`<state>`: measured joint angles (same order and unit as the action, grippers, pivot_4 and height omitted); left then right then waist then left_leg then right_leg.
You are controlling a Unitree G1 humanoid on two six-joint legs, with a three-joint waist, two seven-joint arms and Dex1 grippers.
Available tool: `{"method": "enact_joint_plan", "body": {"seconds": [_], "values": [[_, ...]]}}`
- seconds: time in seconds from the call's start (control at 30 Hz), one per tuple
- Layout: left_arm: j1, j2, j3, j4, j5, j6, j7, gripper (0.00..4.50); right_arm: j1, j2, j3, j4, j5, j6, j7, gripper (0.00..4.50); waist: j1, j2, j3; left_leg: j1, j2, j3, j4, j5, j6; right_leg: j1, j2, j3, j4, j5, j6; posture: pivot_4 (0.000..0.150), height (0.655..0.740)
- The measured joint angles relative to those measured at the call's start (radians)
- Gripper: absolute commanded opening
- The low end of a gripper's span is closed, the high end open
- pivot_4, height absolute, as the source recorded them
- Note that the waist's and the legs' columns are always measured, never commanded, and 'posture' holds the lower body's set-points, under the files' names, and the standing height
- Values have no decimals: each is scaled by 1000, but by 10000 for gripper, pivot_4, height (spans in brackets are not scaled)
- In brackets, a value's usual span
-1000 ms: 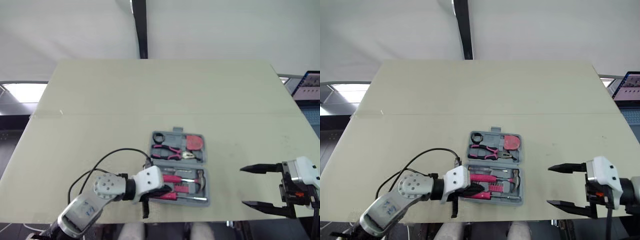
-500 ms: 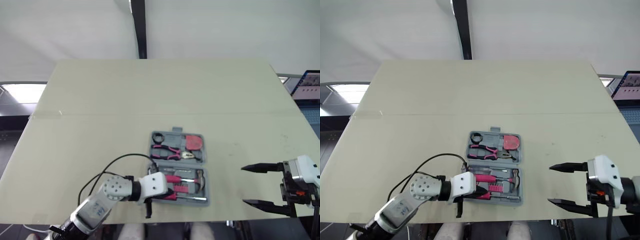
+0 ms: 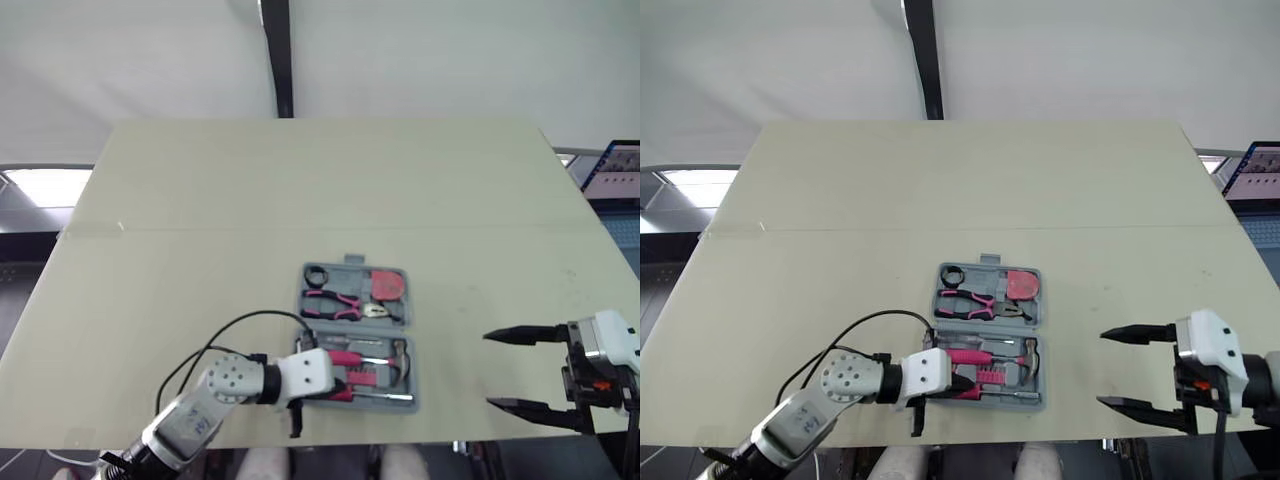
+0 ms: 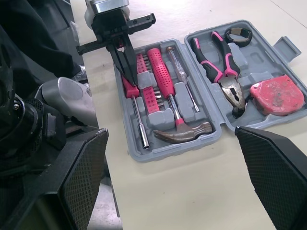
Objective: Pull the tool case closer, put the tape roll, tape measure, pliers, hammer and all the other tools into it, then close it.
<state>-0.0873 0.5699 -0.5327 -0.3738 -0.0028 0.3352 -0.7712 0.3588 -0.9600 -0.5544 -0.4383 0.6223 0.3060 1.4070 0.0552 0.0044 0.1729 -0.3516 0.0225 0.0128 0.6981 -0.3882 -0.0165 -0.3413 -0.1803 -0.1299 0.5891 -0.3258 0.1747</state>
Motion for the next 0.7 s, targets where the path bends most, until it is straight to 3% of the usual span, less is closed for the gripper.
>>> {"method": "enact_joint_plan", "body": {"seconds": [0.7], "values": [[17,-31,-6,42,58,-62,7,298,14,0,0,-4,1,18,-11,45000,0,10,-10,1,0,0,-1,0,0,2,0,0,-1,0,0,1500,7400]]}}
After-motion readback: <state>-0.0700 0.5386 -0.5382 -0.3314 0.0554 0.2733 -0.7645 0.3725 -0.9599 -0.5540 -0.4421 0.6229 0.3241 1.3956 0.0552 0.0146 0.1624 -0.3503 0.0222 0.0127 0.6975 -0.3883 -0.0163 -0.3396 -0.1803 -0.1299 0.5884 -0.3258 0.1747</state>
